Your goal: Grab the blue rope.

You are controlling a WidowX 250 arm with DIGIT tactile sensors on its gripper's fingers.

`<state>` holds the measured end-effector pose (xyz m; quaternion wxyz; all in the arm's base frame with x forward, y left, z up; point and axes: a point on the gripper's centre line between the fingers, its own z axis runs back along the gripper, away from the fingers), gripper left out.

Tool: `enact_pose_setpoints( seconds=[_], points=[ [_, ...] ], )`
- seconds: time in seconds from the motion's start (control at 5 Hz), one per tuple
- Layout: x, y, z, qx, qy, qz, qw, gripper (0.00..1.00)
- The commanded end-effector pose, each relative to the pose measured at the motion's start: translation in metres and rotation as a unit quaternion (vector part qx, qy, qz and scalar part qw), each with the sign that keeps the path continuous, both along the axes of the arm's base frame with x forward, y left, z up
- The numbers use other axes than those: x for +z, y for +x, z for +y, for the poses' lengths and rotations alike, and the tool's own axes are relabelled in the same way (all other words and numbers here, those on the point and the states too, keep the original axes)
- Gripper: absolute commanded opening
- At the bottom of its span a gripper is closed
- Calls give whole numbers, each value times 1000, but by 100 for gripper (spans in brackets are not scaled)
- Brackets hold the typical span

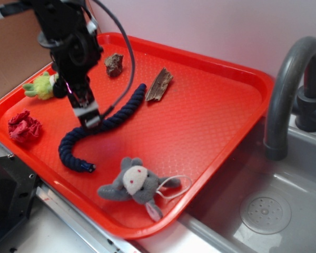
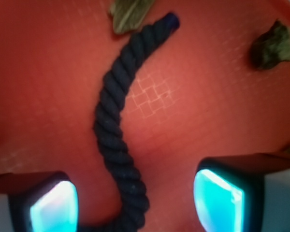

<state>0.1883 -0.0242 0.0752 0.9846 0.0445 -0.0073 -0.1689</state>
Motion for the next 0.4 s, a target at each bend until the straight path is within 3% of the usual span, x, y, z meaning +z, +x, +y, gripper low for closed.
enact_pose_setpoints(
  seconds=[0.0, 0.2],
  points=[
    [-29, 4, -2, -37, -23, 22, 999, 100],
    [-47, 7, -2, -52, -43, 44, 997, 100]
  ],
)
